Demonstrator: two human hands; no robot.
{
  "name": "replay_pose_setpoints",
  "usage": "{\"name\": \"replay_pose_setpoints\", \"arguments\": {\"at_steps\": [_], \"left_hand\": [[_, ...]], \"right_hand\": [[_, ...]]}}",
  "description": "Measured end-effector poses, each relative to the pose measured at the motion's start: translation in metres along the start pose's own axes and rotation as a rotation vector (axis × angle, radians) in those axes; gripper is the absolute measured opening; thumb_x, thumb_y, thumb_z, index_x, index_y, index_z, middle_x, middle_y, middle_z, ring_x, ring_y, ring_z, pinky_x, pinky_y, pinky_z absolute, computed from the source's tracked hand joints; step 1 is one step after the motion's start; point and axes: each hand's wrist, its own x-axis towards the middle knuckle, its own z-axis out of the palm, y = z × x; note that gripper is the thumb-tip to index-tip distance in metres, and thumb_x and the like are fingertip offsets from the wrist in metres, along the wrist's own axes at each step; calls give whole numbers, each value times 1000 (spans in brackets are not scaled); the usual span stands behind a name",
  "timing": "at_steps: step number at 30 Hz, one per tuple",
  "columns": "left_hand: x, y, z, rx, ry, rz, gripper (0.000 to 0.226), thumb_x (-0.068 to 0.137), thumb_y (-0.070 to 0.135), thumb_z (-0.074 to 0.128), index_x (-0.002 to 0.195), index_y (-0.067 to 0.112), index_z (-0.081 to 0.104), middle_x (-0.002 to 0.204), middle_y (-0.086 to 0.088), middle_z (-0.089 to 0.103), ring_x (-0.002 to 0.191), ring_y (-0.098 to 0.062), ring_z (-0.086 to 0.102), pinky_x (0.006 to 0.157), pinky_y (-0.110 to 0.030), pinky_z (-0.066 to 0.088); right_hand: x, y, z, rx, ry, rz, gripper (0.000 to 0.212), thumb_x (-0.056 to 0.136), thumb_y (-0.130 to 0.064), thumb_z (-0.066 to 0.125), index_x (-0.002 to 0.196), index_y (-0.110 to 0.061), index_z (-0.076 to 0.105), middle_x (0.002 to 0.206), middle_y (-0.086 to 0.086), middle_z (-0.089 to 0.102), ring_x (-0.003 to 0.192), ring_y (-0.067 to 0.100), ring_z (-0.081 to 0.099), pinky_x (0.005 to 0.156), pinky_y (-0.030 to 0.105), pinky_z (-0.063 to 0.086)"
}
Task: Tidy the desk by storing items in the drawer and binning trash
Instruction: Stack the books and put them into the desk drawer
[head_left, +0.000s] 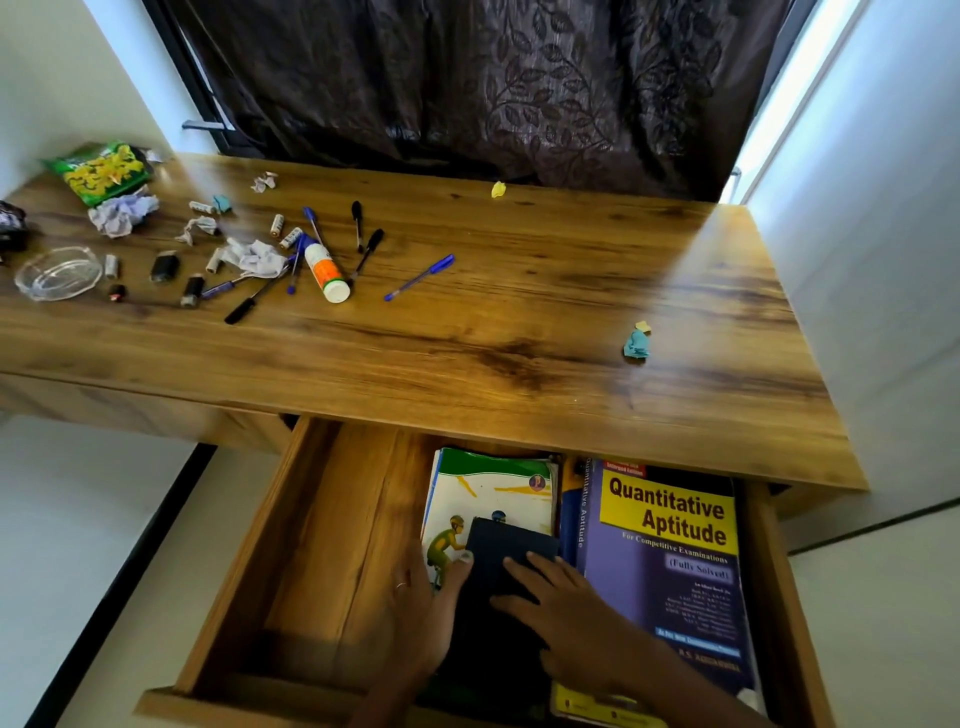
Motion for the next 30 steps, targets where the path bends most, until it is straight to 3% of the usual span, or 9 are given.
{"name": "replay_pose_setpoints", "arguments": {"at_steps": [4,6,7,8,10,12,14,24,30], "left_hand": [[0,-10,4,54,-58,81,93,86,54,54,151,25,-7,159,-4,5,144,-28,12,115,-43,15],[2,-15,5,53,-75,87,90,90,52,50,150,26,-12,159,-4,5,144,-27,12,117,-42,14],[2,-17,5,49,-71,97,88,91,51,48,149,27,-14,159,-3,3,145,-26,11,118,-44,14],[3,-19,6,62,-67,115,86,92,52,46,147,28,-16,160,-2,0,145,-25,9,118,-45,14],[2,-23,7,126,-66,153,85,93,52,42,146,27,-20,160,-1,-8,146,-24,4,118,-47,13],[2,-26,8,167,-70,189,84,94,52,39,146,25,-22,159,-1,-13,147,-24,0,118,-47,11],[3,-28,7,160,-74,223,84,95,50,39,147,23,-21,158,0,-15,147,-22,-3,119,-45,9],[5,-33,1,156,-138,327,81,97,46,40,149,17,-16,158,-1,-14,146,-20,-7,118,-39,5],[1,-28,-2,280,-76,323,79,97,47,38,150,12,-9,159,-6,-5,147,-22,2,119,-40,9]], "right_hand": [[0,-5,1,-55,-2,29,87,78,-61,56,147,-31,11,158,3,-4,143,27,-10,110,47,-8],[5,-13,15,-129,-70,120,114,51,-87,51,143,-24,26,150,12,31,139,38,19,106,58,25],[10,-14,29,-166,11,187,125,37,-91,52,141,-23,31,141,13,45,134,42,31,101,54,35],[15,-16,38,-167,51,237,134,30,-90,56,143,-22,29,139,14,47,133,43,29,103,52,33],[19,-21,41,-166,23,219,136,37,-81,66,148,-19,16,151,19,25,138,46,5,110,53,18],[15,-21,38,-134,59,142,114,64,-66,67,149,-21,5,151,16,-12,136,44,-19,113,54,1],[7,-20,32,-124,52,92,102,80,-49,63,147,-24,-9,141,10,-33,133,37,-31,106,48,-18],[9,-20,34,-106,71,104,104,76,-30,72,148,-31,-2,155,8,-21,128,27,-35,104,44,-18],[8,-27,42,-108,112,121,102,79,-23,70,147,-32,-5,155,6,-21,128,29,-34,103,45,-20]]}}
